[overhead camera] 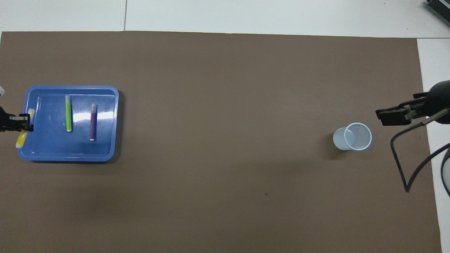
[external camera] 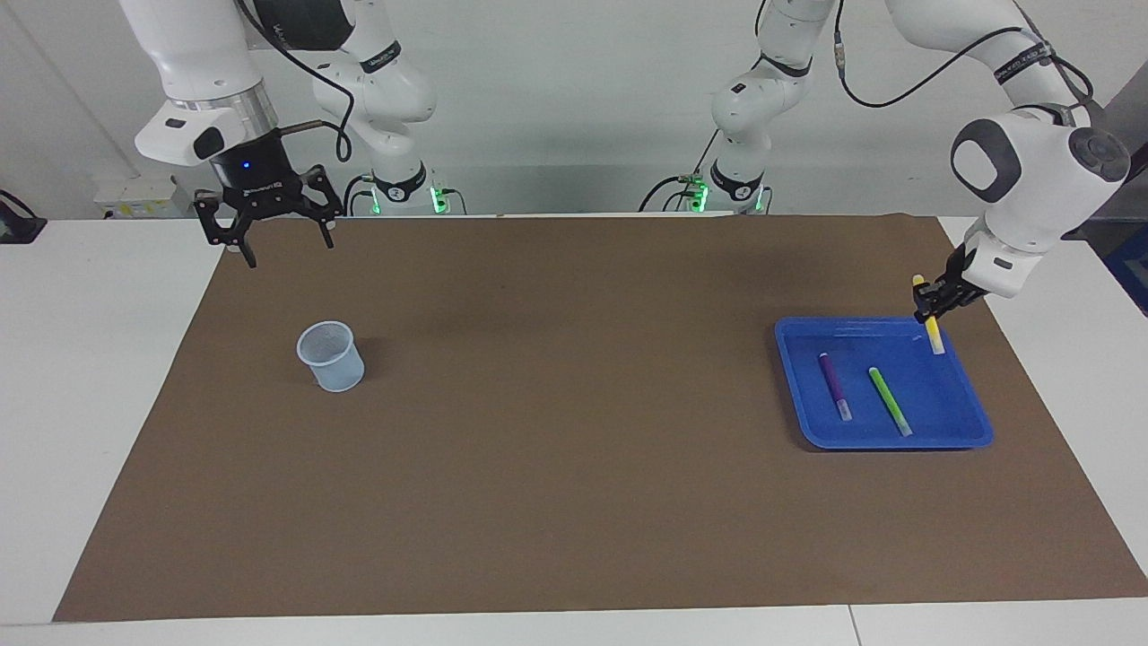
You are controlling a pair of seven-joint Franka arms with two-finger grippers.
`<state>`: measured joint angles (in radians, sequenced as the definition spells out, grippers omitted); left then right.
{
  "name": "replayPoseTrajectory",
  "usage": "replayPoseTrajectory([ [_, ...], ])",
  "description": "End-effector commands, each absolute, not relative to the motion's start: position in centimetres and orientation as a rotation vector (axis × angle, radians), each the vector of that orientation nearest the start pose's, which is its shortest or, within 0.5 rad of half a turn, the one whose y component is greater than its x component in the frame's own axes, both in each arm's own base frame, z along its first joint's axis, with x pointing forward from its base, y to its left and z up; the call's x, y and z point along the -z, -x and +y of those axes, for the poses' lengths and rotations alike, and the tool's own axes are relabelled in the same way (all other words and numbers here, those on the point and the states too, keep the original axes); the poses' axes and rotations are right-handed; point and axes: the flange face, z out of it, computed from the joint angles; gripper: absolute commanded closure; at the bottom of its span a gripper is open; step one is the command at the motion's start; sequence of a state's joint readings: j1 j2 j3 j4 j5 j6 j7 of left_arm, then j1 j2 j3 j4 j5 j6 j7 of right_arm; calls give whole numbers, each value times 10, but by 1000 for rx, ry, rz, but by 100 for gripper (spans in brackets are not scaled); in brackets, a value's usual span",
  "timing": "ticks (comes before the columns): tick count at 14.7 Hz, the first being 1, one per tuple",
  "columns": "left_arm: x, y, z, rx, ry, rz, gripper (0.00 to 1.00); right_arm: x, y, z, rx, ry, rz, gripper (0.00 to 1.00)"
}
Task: Right arm passes pens to left for tray arrangement
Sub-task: 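Lower the yellow pen into the blue tray with the left gripper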
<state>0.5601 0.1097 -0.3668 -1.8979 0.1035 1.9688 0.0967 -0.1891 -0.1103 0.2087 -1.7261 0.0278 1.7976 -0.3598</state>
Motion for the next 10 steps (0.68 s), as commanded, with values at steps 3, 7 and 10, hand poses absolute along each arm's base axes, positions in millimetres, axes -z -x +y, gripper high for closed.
replayPoseTrajectory([
  [3, -405, -592, 147, 40, 3048, -5, 100, -633, -542, -7, 269, 3122, -524, 0],
  [7, -342, -612, 155, 119, 3098, -12, 100, -631, -542, -15, 252, 3112, -507, 0],
  [10, -327, -614, 164, 154, 3100, -33, 100, -618, -549, -15, 214, 3109, -509, 0],
])
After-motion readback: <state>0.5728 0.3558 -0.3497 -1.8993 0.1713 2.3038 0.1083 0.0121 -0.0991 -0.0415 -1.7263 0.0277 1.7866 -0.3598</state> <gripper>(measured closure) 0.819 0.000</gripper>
